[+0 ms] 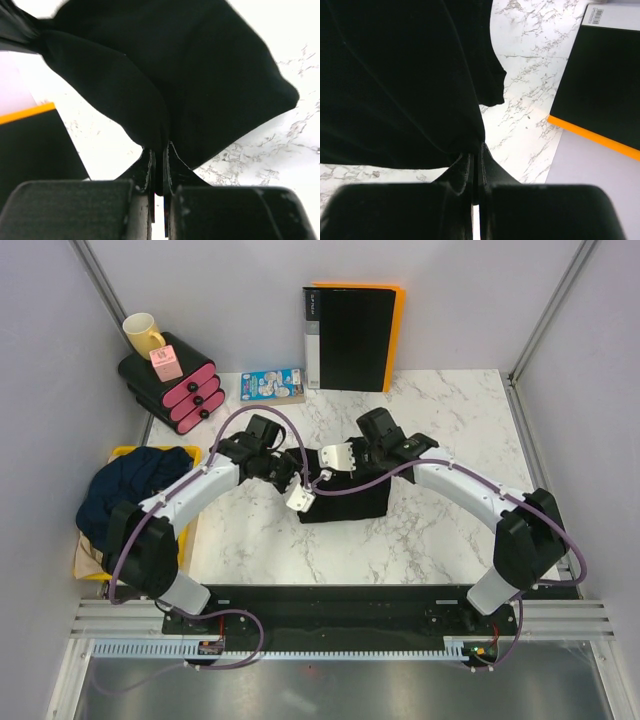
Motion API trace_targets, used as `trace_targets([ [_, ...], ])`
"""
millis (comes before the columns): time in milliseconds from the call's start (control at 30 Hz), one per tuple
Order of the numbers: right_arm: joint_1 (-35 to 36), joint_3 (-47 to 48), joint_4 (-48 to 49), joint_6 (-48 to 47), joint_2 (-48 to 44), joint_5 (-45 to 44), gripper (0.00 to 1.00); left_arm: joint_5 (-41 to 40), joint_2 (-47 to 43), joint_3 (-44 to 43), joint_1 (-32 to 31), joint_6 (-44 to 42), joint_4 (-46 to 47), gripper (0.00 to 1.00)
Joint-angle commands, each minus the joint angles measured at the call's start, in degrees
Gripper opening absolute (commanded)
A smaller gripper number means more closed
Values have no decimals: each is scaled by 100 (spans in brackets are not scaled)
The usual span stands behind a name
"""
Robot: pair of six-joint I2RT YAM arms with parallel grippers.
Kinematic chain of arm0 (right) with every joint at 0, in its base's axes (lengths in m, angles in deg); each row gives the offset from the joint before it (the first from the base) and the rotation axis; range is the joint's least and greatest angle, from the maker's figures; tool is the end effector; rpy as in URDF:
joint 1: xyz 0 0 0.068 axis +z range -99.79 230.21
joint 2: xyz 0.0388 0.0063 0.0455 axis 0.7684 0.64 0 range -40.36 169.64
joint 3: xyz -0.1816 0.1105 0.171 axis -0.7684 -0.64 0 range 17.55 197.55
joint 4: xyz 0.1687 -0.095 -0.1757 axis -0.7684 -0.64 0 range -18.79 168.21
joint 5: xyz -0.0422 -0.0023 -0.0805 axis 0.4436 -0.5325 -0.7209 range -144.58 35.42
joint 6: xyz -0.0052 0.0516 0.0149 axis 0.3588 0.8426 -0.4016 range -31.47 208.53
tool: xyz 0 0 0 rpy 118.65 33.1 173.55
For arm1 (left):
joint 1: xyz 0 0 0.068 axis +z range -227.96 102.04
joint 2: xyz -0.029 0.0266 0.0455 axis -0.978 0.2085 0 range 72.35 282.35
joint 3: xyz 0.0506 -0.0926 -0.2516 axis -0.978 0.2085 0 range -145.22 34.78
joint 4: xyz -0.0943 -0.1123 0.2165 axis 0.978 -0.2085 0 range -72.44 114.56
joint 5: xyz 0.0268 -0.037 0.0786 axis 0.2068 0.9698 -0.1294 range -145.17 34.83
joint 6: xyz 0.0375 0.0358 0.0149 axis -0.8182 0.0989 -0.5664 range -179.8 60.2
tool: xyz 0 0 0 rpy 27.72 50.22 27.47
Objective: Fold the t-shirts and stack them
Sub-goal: Fold the tshirt
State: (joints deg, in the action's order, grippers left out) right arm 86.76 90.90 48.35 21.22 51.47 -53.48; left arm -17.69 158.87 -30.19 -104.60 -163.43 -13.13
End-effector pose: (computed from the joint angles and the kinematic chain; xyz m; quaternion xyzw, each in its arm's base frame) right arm 0.2830 0.2106 0.2747 -0.7379 0.5736 -0.0856 0.3452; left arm 0.2639 -0.1566 0.2550 0.8643 0.3067 -0.0861 0.3894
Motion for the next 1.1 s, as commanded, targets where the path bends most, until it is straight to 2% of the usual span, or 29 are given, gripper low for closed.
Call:
trace_targets([
  [0,-43,32,788,42,54,-250,0,-381,294,177,97,405,971,2],
  [100,-52,-144,1218,42,98,-435,0,-486,479,178,132,546,1299,2],
  [333,-114,-258,1510,200,379,-436,0,-592,1050,-77,185,757,1844,2],
  [667,-201,-312,2221,455,871,-664,2,-689,1218,-121,264,792,2160,2],
  [1067,-351,31,2372,886,1355,-717,5,-733,1569,-60,440,1144,2793,2],
])
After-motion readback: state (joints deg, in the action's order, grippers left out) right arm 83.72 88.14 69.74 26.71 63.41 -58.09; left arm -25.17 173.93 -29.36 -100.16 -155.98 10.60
